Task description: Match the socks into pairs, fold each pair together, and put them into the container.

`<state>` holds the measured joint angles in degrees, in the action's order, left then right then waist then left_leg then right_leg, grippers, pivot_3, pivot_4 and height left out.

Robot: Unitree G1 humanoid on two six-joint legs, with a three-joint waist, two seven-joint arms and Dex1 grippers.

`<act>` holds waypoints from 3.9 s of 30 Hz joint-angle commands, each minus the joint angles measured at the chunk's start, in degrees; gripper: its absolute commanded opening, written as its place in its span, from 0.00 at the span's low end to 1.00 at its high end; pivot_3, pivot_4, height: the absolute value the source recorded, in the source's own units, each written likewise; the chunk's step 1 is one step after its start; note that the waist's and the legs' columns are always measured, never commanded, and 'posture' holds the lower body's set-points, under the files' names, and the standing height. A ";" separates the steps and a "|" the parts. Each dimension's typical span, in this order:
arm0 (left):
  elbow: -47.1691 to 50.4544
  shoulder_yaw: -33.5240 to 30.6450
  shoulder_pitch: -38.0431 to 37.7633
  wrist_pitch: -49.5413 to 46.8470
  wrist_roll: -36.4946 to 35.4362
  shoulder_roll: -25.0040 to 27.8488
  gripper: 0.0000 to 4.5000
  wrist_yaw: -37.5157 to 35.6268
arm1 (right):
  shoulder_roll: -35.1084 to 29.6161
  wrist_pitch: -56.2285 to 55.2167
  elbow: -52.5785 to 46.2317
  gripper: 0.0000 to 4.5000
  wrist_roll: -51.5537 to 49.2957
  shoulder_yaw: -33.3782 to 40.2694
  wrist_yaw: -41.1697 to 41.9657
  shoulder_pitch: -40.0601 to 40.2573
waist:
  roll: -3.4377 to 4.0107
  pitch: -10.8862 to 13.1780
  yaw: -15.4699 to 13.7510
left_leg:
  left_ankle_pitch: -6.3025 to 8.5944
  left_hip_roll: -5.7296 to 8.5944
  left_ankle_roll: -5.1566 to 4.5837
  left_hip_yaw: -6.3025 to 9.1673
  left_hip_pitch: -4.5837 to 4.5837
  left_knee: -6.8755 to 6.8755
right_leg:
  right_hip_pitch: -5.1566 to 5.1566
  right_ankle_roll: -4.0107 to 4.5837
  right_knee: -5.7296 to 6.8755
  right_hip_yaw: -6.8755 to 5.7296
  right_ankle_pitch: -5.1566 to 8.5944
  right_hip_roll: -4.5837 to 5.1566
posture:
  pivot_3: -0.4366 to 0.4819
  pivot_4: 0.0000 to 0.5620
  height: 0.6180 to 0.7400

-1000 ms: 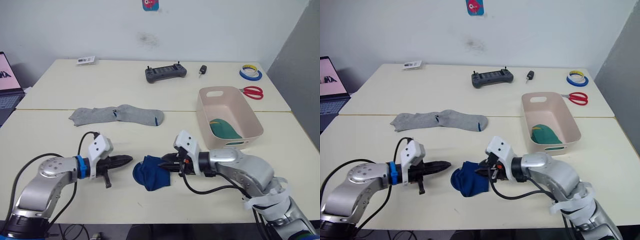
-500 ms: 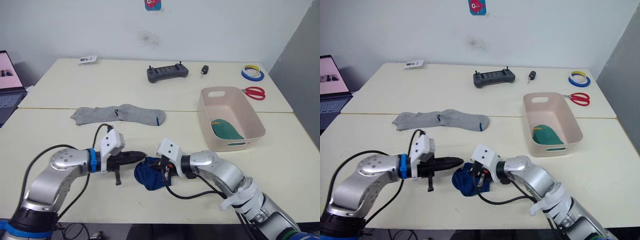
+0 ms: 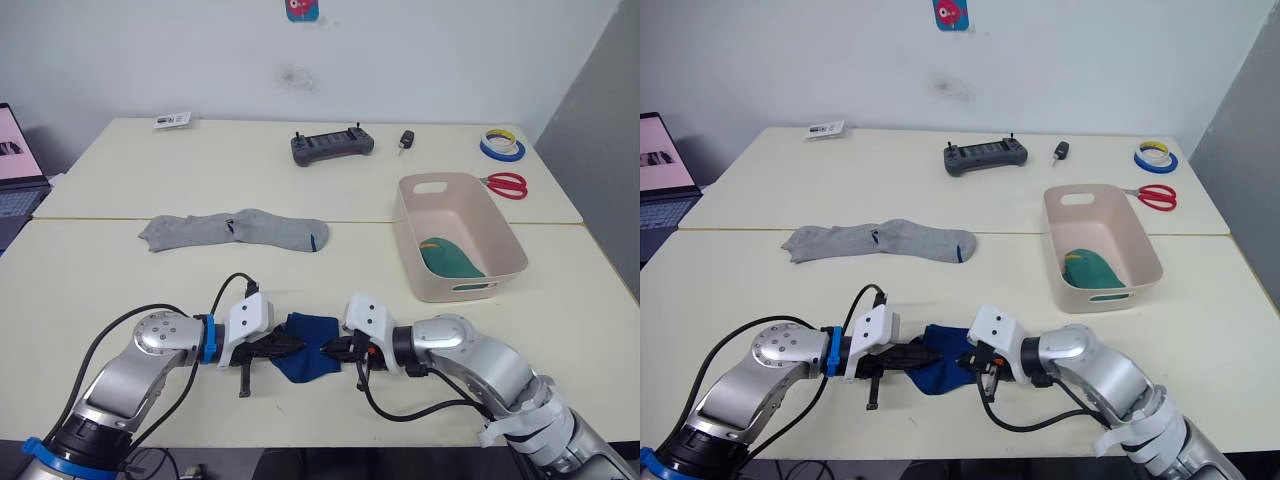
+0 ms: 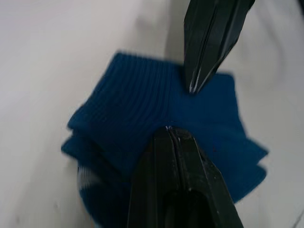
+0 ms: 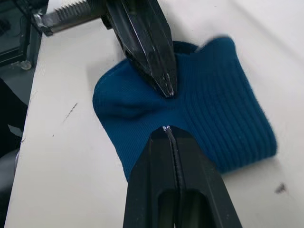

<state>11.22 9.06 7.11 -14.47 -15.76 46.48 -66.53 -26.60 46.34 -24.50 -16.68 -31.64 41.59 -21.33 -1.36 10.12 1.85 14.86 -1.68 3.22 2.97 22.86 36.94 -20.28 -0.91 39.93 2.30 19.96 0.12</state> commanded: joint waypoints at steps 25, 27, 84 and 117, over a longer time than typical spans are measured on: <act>-2.01 1.79 6.72 -6.09 3.41 -1.74 0.00 4.86 | 0.75 -5.43 5.98 0.00 6.44 2.75 0.08 -2.47 | -0.01 0.01 -0.01 | 0.00 -0.01 0.00 0.02 -0.01 0.02 | 0.00 0.00 0.04 -0.01 0.00 -0.02 | 0.48 0.27 1.00; -3.00 0.99 6.33 -4.52 3.86 -1.66 0.00 5.12 | -0.63 -5.63 5.21 0.00 6.25 3.75 0.83 -1.54 | 0.00 0.00 -0.02 | 0.00 0.01 0.00 0.00 -0.02 0.02 | 0.02 0.00 0.03 0.00 0.00 -0.01 | 0.48 0.27 1.00; -1.96 2.01 -4.51 2.88 4.41 1.22 0.00 0.83 | 23.46 40.60 3.51 1.00 -15.71 22.07 -15.17 -4.07 | 0.57 -0.51 0.17 | 0.01 0.01 -0.02 -0.03 -0.13 -0.04 | 0.08 0.00 0.04 0.04 0.00 -0.01 | 0.48 0.27 1.00; 3.73 -11.27 -7.60 -7.89 -12.90 2.01 0.20 -0.59 | 25.72 37.89 0.92 0.00 -18.00 29.78 -17.99 -5.20 | 0.58 -0.46 0.60 | 0.01 -0.02 -0.03 -0.01 0.04 -0.08 | -0.09 -0.01 0.03 0.03 0.00 -0.01 | 0.48 0.27 1.00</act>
<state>12.53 1.16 -0.12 -19.70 -25.30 46.59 -65.66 -0.05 85.53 -19.79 -32.95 -3.63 23.52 -25.51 -0.78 9.66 2.45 14.87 -1.70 3.20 2.96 22.90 36.86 -20.38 -0.91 39.96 2.33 19.96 0.11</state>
